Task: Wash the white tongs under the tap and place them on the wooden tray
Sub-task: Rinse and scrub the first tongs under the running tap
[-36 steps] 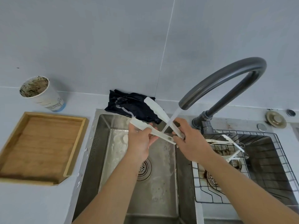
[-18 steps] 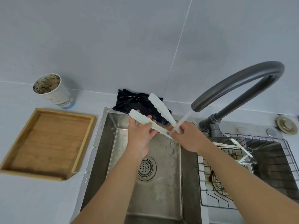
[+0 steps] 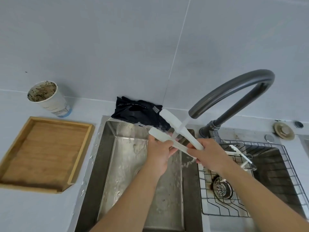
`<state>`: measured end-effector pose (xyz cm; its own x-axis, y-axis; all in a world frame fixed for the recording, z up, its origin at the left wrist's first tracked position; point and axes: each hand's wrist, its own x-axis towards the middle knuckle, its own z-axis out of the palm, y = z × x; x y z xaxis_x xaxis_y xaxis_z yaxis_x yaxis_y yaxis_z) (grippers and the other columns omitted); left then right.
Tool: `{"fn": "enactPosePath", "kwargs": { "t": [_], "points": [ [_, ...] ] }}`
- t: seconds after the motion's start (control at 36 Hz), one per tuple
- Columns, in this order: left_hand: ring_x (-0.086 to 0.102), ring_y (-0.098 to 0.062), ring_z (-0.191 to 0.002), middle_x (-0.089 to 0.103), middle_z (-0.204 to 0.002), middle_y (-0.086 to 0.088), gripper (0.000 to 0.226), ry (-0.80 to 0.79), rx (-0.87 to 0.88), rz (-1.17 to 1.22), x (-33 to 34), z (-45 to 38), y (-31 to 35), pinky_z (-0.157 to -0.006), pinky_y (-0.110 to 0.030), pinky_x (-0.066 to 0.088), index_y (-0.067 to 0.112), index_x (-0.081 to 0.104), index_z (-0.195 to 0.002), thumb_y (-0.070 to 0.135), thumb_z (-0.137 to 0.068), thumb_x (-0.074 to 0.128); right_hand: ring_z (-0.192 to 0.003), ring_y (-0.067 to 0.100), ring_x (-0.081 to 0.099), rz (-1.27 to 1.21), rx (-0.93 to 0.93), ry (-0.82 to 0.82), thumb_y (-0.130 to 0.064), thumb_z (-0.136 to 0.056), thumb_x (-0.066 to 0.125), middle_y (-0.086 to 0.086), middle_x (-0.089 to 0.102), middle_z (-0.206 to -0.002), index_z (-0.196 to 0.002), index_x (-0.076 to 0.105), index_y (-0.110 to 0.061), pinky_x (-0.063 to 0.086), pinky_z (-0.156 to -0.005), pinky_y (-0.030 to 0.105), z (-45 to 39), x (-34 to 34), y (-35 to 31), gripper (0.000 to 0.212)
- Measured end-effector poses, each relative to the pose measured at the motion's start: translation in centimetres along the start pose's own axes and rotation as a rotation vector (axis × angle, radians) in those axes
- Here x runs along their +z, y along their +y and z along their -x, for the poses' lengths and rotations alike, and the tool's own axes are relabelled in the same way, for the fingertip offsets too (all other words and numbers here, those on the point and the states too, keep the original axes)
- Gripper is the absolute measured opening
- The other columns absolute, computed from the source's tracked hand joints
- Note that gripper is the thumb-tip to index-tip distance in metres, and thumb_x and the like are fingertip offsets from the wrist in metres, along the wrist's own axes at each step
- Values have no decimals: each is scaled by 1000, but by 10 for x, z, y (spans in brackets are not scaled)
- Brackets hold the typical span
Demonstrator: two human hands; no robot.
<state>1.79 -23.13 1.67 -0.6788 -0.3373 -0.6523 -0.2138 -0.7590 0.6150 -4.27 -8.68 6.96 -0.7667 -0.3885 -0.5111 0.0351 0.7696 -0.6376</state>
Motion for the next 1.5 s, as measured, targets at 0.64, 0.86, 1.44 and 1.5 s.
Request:
{"fn": "enactPosePath", "kwargs": {
  "t": [0.64,0.86,1.44,1.5],
  "points": [
    [71,-24,-84,67,-101,-8,26,158,166,-721,-2,-14,-13,-72,-47,63,21,53,-117,8,-94,56,-53,15,45,-294,207,81,-3,-89,57,7,51,-67,-99,58,-6,37,-45,26,45,49,24,10],
    [70,-24,-90,67,-101,-6,26,138,192,-765,4,-12,-10,-74,-40,63,18,59,-111,3,-90,61,-53,16,44,-305,155,72,-6,-90,58,3,50,-63,-96,58,-10,37,-50,30,48,48,26,7],
    [75,-27,-89,71,-112,-14,32,-10,118,-454,-7,-15,11,-76,-39,63,18,68,-110,-4,-90,54,-53,18,41,-529,171,-13,-29,-97,61,8,44,-62,-94,58,3,31,-48,28,50,25,27,32],
    [74,-32,-92,70,-109,-18,28,19,122,-471,-10,-16,15,-75,-42,63,18,70,-98,-3,-91,52,-51,16,41,-518,170,-32,-33,-97,60,8,44,-63,-99,58,6,30,-48,28,51,21,26,39]
  ]
}}
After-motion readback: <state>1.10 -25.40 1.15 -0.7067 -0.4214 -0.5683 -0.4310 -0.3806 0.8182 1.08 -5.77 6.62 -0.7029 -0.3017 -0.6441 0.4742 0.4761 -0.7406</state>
